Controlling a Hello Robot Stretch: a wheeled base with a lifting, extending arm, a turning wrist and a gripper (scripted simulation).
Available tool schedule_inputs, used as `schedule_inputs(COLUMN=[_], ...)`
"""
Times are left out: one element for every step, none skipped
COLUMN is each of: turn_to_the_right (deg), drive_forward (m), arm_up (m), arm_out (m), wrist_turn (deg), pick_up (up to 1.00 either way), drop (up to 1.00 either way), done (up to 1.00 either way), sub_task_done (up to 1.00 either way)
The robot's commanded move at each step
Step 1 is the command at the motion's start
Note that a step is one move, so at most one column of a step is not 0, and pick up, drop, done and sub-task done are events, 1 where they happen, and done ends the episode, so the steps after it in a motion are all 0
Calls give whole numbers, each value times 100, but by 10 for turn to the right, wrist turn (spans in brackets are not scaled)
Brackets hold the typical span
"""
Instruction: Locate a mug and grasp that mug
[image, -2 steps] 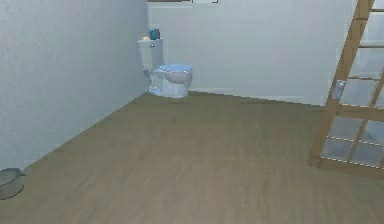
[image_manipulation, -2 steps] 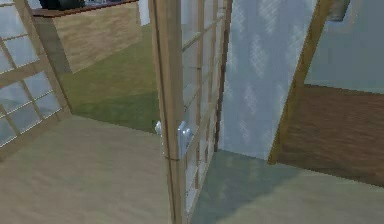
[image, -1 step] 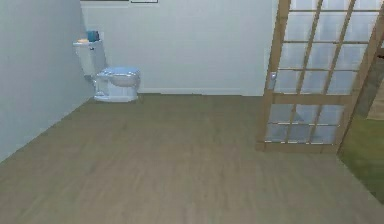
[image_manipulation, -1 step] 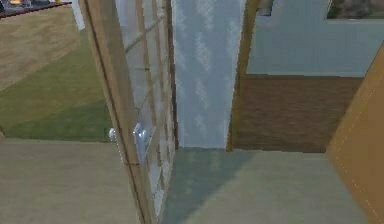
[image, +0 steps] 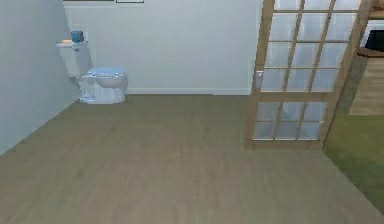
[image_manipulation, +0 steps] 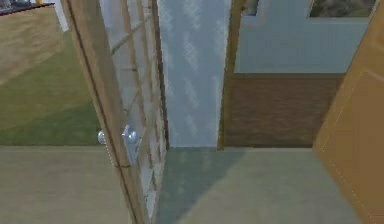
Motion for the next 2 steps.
schedule_inputs(turn_to_the_right=[0, 420], drive_forward=[45, 0], arm_up=[0, 0], arm_out=[0, 0], wrist_turn=[0, 0], pick_up=[0, 0], drop=[0, 0], done=[0, 0], sub_task_done=[0, 0])
